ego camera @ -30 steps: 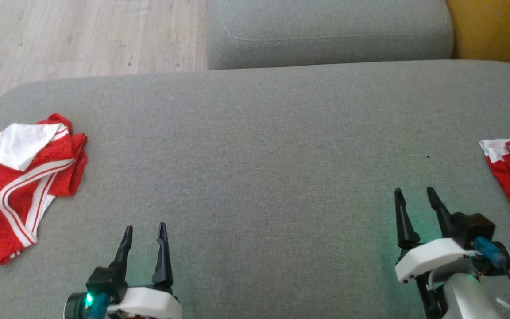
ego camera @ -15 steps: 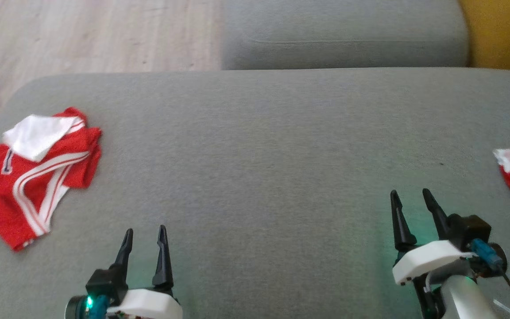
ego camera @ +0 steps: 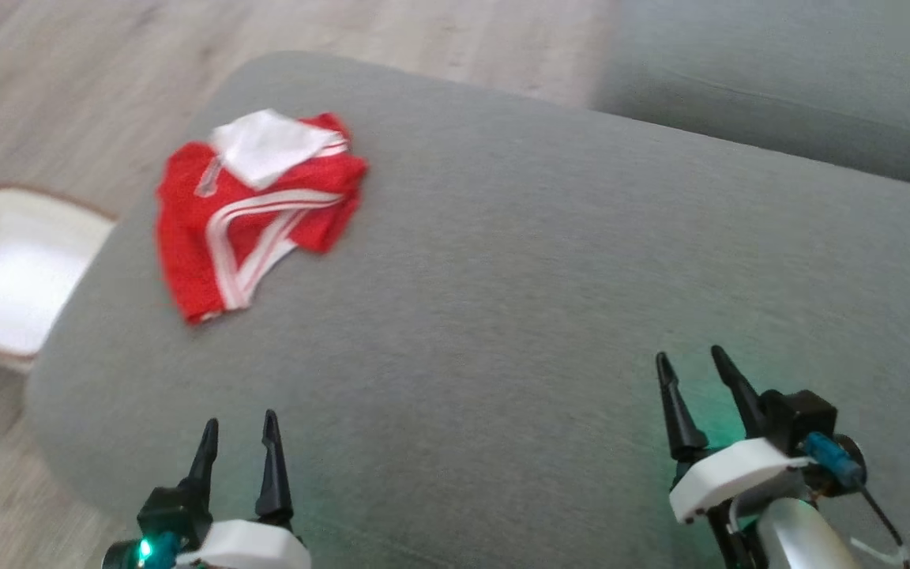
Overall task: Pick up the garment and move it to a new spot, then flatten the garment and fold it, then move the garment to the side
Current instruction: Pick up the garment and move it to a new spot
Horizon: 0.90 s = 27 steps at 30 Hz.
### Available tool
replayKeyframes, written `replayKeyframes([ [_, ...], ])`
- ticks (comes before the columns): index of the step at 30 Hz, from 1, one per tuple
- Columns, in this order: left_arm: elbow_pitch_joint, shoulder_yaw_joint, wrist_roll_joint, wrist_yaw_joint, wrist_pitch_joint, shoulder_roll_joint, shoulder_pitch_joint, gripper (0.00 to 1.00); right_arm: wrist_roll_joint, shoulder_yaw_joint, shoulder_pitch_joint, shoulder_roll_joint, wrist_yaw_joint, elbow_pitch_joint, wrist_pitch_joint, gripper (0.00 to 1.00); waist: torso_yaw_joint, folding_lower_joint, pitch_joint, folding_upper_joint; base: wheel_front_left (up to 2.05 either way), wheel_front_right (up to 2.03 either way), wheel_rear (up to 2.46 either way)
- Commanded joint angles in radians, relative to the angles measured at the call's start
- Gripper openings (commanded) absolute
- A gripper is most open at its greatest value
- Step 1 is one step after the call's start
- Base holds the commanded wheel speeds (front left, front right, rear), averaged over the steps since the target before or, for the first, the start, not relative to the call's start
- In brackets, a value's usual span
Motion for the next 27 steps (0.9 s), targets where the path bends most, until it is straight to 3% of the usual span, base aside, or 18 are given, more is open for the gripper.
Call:
replayKeyframes([
  [1, -0.022, 0.035, -0.001, 0.005, -0.010, 0.002, -0.008, 1.00, 0.005, 0.032, -0.026, -0.001, 0.007, -0.029, -0.011, 1.00, 0.090, -0.0001, 0.018, 0.0000, 0.00, 0.00, 0.00],
  [8, -0.030, 0.063, -0.014, 0.003, -0.010, 0.002, -0.015, 1.00, 0.009, 0.071, -0.042, -0.001, 0.007, -0.029, -0.011, 1.00, 0.134, -0.0001, 0.039, 0.0000, 0.00, 0.00, 0.00],
  [15, -0.112, 0.154, 0.020, -0.091, -0.010, 0.008, -0.126, 1.00, -0.018, 0.075, -0.065, -0.001, 0.007, -0.037, -0.011, 1.00, 0.093, -0.0001, 0.088, 0.0000, 0.00, 0.00, 0.00],
  [20, -0.094, 0.222, 0.036, -0.141, -0.010, 0.071, -0.285, 1.00, -0.041, 0.070, -0.084, -0.001, 0.007, -0.052, -0.011, 1.00, 0.039, -0.0001, 0.138, 0.0000, 0.00, 0.00, 0.00],
  [27, 0.118, 0.168, -0.001, -0.164, -0.003, 0.186, -0.547, 1.00, -0.068, 0.076, -0.133, -0.009, 0.007, -0.090, -0.011, 1.00, -0.044, -0.0001, 0.240, 0.0000, 0.00, 0.00, 0.00],
])
